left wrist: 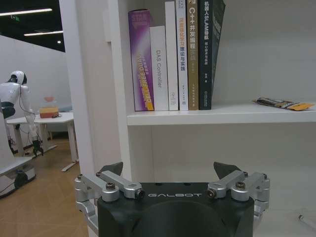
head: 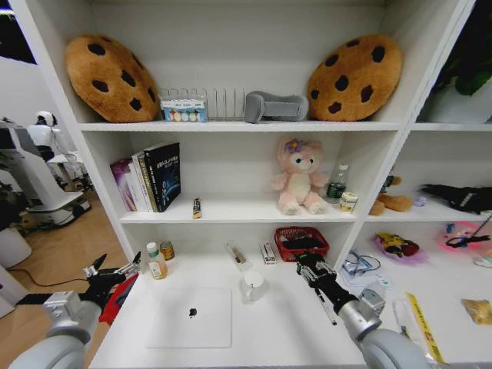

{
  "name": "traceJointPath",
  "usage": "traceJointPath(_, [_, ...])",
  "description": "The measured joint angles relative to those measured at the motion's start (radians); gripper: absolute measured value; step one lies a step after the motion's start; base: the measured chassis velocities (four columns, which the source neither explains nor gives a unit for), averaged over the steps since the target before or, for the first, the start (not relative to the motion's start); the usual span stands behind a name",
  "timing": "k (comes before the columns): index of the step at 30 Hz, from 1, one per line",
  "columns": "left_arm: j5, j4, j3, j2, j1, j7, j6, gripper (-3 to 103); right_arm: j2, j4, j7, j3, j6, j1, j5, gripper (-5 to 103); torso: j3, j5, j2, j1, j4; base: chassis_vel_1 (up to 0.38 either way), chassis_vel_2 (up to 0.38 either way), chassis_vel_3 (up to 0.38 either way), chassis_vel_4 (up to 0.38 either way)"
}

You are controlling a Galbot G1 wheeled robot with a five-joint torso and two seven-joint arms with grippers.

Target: Organize the objects on the table.

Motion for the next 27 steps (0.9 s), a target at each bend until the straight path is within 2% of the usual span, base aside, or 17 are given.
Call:
traceJointPath(9, [0.008,-0.002,0.003,-0.001,0.003,0.001,-0.001,100,-0.078,0.032,0.004,-0.007,-0.033,0.082,0.078,37,0.000,0.0000,0.000,0.000,0.0001,0.000,0.000,0.000,0.000])
traceJointPath(12, [0.017,-0.002,0.006,-0.010,0.005,0.001,-0.001,100,-0.147,0.043,0.008,-0.026,-0.058,0.171,0.162,37,0.000,0.0000,0.000,0.000,0.0000,0.000,0.000,0.000,0.000])
traceJointPath(13, [0.017,-0.002,0.006,-0.010,0.005,0.001,-0.001,100,-0.147,0.043,0.008,-0.026,-0.058,0.171,0.162,37,0.000,0.0000,0.000,0.000,0.0000,0.000,0.000,0.000,0.000])
traceJointPath(16, [0.026,-0.002,0.010,-0.015,0.008,0.003,-0.002,100,-0.229,0.046,0.008,-0.050,-0.074,0.260,0.260,37,0.000,-0.0001,0.000,0.000,0.0007,0.000,0.000,0.000,0.000])
traceJointPath(18, [0.026,0.002,0.017,-0.010,0.000,0.003,-0.002,100,-0.249,0.047,0.007,-0.048,-0.079,0.274,0.289,37,0.000,-0.0001,0.000,0.000,0.0010,0.000,0.000,0.000,0.000])
traceJointPath(20, [0.027,0.018,0.042,0.016,-0.031,0.003,-0.002,100,-0.283,0.049,0.006,-0.024,-0.087,0.292,0.342,37,0.000,-0.0001,0.000,0.000,-0.0008,0.000,0.000,0.000,0.000])
traceJointPath(23, [0.034,0.023,0.048,0.017,-0.028,0.009,-0.002,100,-0.303,0.042,0.008,-0.018,-0.091,0.311,0.374,37,0.000,-0.0002,0.000,0.000,-0.0010,0.000,0.000,0.000,0.000])
traceJointPath(25, [0.043,0.025,0.049,0.015,-0.018,0.014,-0.004,100,-0.313,0.032,0.007,-0.016,-0.094,0.327,0.401,37,0.000,-0.0001,0.000,0.000,0.0005,0.000,0.000,0.000,0.000])
traceJointPath(27, [0.045,0.025,0.049,0.016,-0.015,0.016,-0.004,100,-0.314,0.027,0.007,-0.015,-0.095,0.334,0.407,37,0.000,-0.0001,0.000,0.000,0.0006,0.000,0.000,0.000,0.000])
